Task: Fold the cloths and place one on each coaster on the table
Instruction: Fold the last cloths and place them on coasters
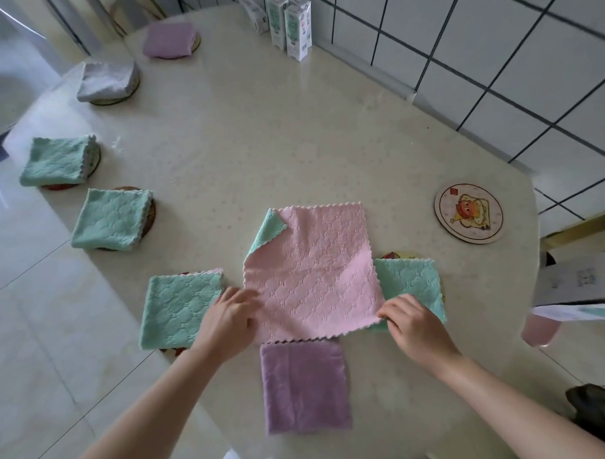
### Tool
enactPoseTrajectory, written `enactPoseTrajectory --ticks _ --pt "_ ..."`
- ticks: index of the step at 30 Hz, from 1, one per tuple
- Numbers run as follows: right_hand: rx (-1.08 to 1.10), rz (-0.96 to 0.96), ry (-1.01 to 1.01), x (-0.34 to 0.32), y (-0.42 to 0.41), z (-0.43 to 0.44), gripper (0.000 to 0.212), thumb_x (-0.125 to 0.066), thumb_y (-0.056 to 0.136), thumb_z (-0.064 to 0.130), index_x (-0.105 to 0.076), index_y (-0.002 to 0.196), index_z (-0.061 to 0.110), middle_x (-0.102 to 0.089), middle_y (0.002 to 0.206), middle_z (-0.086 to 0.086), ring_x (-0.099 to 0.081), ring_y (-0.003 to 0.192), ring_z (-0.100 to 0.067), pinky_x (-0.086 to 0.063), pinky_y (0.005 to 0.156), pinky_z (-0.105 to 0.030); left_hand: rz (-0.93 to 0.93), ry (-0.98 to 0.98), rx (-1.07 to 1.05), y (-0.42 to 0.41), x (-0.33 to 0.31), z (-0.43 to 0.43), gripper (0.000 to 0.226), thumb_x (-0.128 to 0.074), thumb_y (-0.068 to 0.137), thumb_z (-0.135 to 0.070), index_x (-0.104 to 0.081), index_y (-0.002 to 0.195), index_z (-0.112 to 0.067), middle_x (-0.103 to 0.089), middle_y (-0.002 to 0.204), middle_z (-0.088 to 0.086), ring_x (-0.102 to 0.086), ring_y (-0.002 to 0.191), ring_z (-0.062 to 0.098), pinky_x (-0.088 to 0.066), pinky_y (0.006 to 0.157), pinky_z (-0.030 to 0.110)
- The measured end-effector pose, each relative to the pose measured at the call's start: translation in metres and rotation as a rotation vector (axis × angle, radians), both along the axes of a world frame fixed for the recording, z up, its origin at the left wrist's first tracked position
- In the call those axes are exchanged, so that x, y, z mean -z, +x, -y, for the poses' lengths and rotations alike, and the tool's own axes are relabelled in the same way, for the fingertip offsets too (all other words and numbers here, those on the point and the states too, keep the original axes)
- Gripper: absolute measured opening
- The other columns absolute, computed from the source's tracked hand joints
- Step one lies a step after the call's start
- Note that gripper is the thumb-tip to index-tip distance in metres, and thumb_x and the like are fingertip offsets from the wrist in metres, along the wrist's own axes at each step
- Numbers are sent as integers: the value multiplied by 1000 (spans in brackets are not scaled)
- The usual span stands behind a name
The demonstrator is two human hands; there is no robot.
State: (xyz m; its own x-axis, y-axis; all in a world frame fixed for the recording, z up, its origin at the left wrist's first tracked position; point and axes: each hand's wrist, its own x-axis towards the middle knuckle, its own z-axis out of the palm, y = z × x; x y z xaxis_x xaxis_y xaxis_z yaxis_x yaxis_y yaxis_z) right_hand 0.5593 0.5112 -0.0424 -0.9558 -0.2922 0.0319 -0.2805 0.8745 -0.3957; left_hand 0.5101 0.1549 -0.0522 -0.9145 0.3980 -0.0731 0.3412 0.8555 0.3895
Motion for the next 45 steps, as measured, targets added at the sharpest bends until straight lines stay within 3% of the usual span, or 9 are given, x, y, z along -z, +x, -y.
enactPoseTrajectory --ticks 4,8,11,18,25,30,36,41,45 --pt "-82 -14 34 0 -10 3 23 -67 70 -7 -66 84 12 -61 90 0 -55 89 -22 -45 80 -28 4 -49 -57 -48 -2 -22 24 -62 80 -6 -72 101 -15 -60 123 2 -52 115 26 -52 88 47" --pt "-150 38 21 2 -19 6 24 -64 71 -6 -67 87 11 -60 91 0 -56 92 -21 -50 77 -34 93 -202 3 -89 1 -41 40 -57 90 -23 -56 130 -22 -28 154 2 -18 144 27 -21 117 43" --pt "-195 90 20 6 -24 5 26 -63 72 -7 -66 90 12 -61 92 0 -57 95 -20 -50 80 -34 115 -243 -9 -106 6 -48 49 -52 93 -24 -42 141 -22 -17 158 0 -14 145 27 -18 118 40" --pt "-212 141 18 7 -31 5 24 -62 71 -8 -65 85 12 -60 85 2 -57 87 -18 -52 69 -30 54 -182 -95 -118 15 -46 44 -59 87 -13 -51 130 -10 -46 138 6 -45 116 32 -49 89 47" --pt "-222 164 22 9 -29 3 25 -58 72 -8 -63 85 12 -59 86 1 -56 89 -19 -52 69 -32 -133 -255 -115 -140 18 -53 20 -61 84 -12 -61 104 -7 -62 96 12 -58 87 35 -48 68 41" --pt "-214 184 15 9 -30 4 25 -58 72 -7 -63 85 13 -59 86 2 -56 89 -18 -52 71 -31 -147 -251 -133 -163 17 -58 11 -58 85 -11 -65 91 -5 -66 85 12 -57 87 34 -45 70 40" --pt "-146 216 -56 4 -34 7 17 -58 77 -3 -64 82 12 -61 82 3 -56 85 -15 -52 66 -31 139 55 -738 -171 14 -37 18 -49 86 -21 -64 93 -12 -67 95 12 -59 86 30 -50 74 36" --pt "-104 247 -106 0 -38 8 13 -56 80 3 -62 84 14 -60 81 4 -54 85 -11 -49 68 -28 -149 -123 -327 -140 8 -24 36 -57 87 -13 -50 123 -10 -56 116 13 -52 103 29 -47 86 39" --pt "-23 267 -172 -7 -42 11 12 -59 81 6 -63 86 16 -62 82 7 -55 80 -8 -48 70 -24 115 104 171 -77 -8 -59 32 -50 94 -32 -57 122 -18 -58 123 -2 -54 114 12 -40 105 26"
